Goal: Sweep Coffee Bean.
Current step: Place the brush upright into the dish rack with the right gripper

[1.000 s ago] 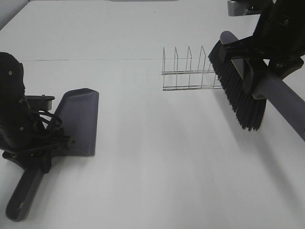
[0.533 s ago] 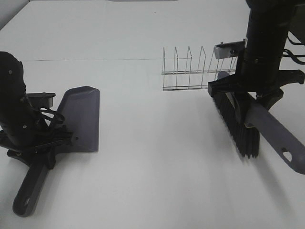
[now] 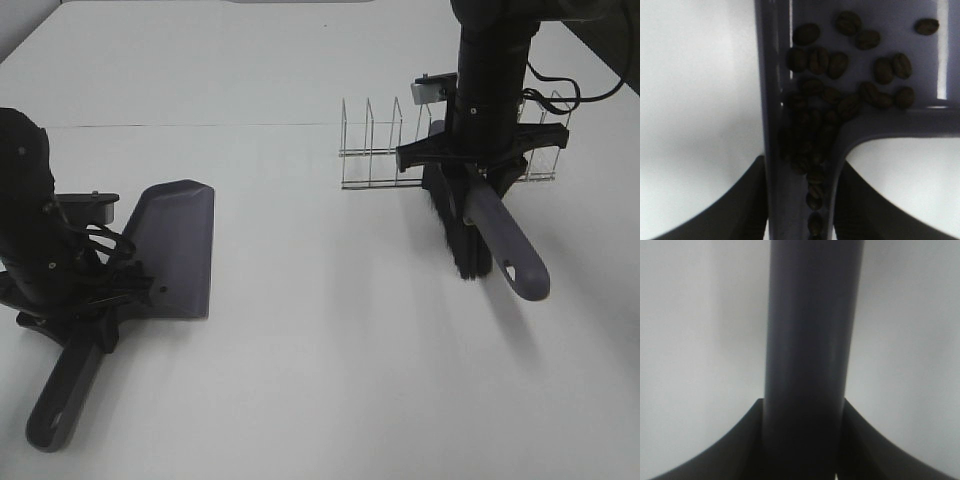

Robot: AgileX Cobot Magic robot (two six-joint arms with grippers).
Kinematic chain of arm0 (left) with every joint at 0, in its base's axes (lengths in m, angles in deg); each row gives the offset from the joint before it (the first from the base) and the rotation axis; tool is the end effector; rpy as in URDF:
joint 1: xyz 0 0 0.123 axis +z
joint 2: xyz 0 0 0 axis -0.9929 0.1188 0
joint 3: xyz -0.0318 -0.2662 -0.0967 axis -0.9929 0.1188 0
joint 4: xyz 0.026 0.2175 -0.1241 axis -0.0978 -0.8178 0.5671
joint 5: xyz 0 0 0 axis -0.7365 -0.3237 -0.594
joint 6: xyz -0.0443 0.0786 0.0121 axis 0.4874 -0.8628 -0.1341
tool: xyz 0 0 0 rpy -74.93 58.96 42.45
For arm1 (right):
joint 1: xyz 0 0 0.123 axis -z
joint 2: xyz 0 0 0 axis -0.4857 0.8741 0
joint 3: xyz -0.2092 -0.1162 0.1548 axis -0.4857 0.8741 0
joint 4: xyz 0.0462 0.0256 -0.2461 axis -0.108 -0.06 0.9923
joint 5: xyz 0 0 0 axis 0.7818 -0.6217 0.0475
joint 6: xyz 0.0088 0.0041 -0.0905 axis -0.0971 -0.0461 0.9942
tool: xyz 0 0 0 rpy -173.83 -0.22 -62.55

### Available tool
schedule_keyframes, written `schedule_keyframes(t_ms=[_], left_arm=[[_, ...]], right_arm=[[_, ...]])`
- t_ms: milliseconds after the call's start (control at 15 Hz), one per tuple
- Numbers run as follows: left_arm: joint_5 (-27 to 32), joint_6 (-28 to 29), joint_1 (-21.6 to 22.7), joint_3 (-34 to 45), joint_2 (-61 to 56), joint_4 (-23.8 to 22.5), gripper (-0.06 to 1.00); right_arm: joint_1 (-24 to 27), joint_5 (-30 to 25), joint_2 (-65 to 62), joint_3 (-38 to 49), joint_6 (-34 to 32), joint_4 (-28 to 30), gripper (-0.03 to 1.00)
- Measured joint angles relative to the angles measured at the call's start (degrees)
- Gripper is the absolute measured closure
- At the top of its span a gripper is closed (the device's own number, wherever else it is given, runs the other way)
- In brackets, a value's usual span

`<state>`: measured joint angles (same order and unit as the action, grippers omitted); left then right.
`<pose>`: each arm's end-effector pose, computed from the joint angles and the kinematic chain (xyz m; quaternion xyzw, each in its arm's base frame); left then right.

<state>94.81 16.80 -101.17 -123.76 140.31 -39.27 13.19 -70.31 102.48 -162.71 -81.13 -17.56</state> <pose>0.2993 -0.1047 0.0965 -0.0223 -0.9989 0.0340 0.0219 0.4218 0.1120 0.1564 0.0204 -0.9983 0.0491 0.0225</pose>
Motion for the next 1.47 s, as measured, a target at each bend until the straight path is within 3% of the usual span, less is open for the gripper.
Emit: schedule_keyframes(t_ms=[133, 400, 1467], left_arm=[[-0.1, -0.1, 0.0, 0.0, 0.0, 0.0, 0.61], [-0.2, -0.1, 0.0, 0.0, 0.0, 0.1, 0.61], [-0.9, -0.1, 0.0, 0.0, 0.0, 0.4, 0.61]], right_arm=[[1.3, 0.4, 4.4, -8.3, 0.0, 0.3, 0.68], [4.5, 0.9, 8.4, -16.3, 1.5, -2.9, 0.68], [6.1, 1.1, 10.7, -21.3, 3.0, -6.0, 0.68]])
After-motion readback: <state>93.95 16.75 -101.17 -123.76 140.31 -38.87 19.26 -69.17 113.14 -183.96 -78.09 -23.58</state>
